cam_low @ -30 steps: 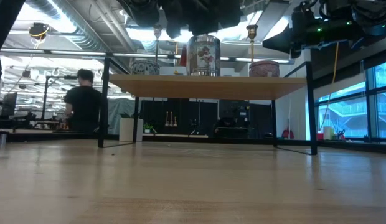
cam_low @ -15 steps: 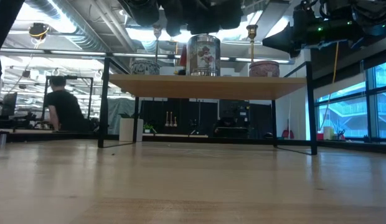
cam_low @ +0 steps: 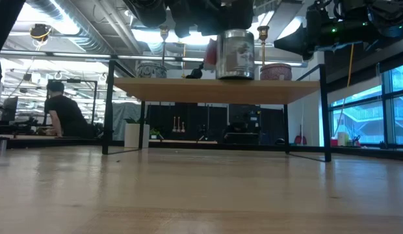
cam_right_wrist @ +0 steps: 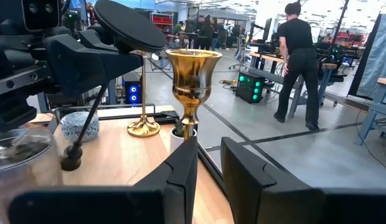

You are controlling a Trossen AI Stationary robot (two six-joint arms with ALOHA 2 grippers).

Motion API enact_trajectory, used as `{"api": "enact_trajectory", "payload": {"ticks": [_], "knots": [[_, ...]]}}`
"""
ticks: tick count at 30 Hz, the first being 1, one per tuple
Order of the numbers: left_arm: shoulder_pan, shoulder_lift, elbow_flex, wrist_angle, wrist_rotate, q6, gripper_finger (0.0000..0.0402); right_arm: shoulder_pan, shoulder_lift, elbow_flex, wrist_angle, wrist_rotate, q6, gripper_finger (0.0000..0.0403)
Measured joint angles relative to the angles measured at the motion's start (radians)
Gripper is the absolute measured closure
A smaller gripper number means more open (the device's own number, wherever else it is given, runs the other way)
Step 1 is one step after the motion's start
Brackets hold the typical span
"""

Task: Pick & Place candle stick holders
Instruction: Put the black candle holder on the shelf

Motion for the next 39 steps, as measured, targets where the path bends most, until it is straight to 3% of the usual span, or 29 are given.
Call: {"api": "enact_trajectory", "payload": {"ticks": [8, 18, 27, 32, 39], "knots": [[0.007, 0.0, 0.0, 0.045, 0.012, 0.059, 0.0396, 0.0, 0.0, 0.0, 0.0, -0.003, 0.0, 0.0329], [0.088, 0.001, -0.013, 0.145, 0.192, 0.035, 0.0396, 0.0, 0.0, 0.0, 0.001, -0.003, 0.0, 0.0329], [0.171, 0.001, -0.214, 0.521, 0.452, 0.006, 0.0396, 0.0, 0.0, 0.0, -0.002, -0.003, -0.008, 0.0329], [0.159, 0.001, -0.246, 0.552, 0.529, -0.007, 0.0396, 0.0, 0.0, 0.0, 0.002, -0.002, -0.011, 0.0329], [0.126, 0.001, -0.246, 0.584, 0.536, 0.03, 0.0396, 0.0, 0.0, 0.0, 0.018, -0.002, -0.011, 0.0329]]}}
